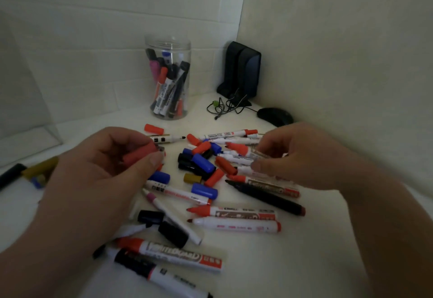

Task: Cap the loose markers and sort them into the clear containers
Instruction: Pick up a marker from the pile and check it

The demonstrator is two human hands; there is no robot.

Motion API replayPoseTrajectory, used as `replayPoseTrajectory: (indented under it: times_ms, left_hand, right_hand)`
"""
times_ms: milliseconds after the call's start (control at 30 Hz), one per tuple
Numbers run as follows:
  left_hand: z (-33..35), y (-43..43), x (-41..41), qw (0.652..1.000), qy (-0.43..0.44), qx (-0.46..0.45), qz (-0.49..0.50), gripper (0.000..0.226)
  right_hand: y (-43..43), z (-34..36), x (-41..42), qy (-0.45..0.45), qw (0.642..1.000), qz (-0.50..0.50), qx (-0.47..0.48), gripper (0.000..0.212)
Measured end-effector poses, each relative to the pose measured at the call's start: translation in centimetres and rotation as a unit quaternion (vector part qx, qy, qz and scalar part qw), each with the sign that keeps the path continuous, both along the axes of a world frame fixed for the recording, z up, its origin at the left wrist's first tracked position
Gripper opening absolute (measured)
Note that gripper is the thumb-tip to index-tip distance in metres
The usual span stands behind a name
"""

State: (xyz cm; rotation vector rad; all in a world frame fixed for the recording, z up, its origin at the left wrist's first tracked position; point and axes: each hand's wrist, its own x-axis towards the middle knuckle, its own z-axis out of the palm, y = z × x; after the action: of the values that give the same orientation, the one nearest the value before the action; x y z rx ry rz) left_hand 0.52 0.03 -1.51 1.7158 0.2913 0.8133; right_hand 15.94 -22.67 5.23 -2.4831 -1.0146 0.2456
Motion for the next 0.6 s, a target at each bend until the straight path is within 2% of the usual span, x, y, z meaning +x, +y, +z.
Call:
replayPoseTrajectory:
  times_ms: [200, 233, 333, 367, 433, 500, 600]
  left_hand:
    - [0.6, 0.0, -0.2, 0.999, -0.023, -0.007, 0.034, 0.020]
    - [0.6, 0.7, 0.0, 0.998, -0.023, -0.007, 0.061, 0.023]
    - [0.9, 3.6, -0.3, 0.986, -0.028, -0.059, 0.152, 0.059]
    - [1.2, 4.4, -0.5, 0.982, -0.052, -0.061, 0.171, 0.056]
    - [2.3, 5.0, -1.1, 0.970, -0.125, -0.042, 0.203, 0.029]
    - [3.3, 5.1, -1.6, 0.960, -0.174, -0.043, 0.215, 0.018]
    - [3.5, 4.4, -1.7, 0.961, -0.173, -0.036, 0.214, 0.008]
  right_hand:
    - [0.3, -0.3, -0.2, 0.004, 0.993, -0.022, -0.116, 0.016]
    - [0.6, -0.4, -0.4, 0.005, 0.991, -0.020, -0.129, 0.016]
    - [0.9, -0.7, -0.8, -0.008, 0.984, -0.001, -0.179, 0.015]
    - [1.1, -0.8, -1.0, -0.009, 0.980, 0.005, -0.197, 0.015]
    - [1.6, -0.9, -1.4, -0.015, 0.974, 0.016, -0.227, 0.017]
    - [1.9, -1.2, -1.5, -0.019, 0.972, 0.023, -0.234, 0.018]
    - [2.1, -1.6, -1.1, -0.023, 0.970, 0.036, -0.238, 0.018]
